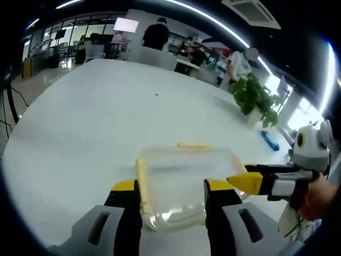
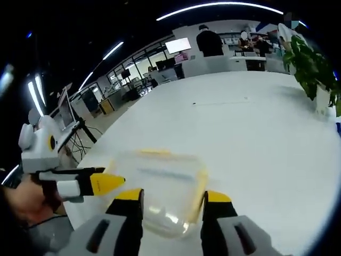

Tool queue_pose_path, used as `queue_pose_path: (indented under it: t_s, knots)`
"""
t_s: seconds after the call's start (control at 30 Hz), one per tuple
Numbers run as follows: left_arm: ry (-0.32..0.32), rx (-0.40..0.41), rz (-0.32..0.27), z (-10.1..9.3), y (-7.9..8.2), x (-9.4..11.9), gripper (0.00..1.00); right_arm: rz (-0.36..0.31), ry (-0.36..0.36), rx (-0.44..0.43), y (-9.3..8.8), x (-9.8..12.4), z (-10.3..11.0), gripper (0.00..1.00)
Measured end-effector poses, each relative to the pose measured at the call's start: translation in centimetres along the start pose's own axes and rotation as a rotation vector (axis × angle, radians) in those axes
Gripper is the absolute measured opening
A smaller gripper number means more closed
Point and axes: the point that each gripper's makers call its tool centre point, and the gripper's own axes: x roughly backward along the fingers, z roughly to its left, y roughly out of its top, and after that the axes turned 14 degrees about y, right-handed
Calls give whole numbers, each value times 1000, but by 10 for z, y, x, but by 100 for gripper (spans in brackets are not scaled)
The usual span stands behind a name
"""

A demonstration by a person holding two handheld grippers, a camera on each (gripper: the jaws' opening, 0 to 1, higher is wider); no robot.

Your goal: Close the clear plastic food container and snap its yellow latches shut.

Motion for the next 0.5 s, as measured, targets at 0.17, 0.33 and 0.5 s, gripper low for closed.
queue_pose_path:
  t_s: [0.17,0.33,0.5]
  knots:
    - [3,3,2,5,9,-8,46,4,1,2,8,-8,-2,41]
    - [1,0,4,9,18,-18,46,2,-3,2,16,-17,-5,41]
    - [3,-2,2,15,26,-25,46,1,-1,4,24,-27,-7,41]
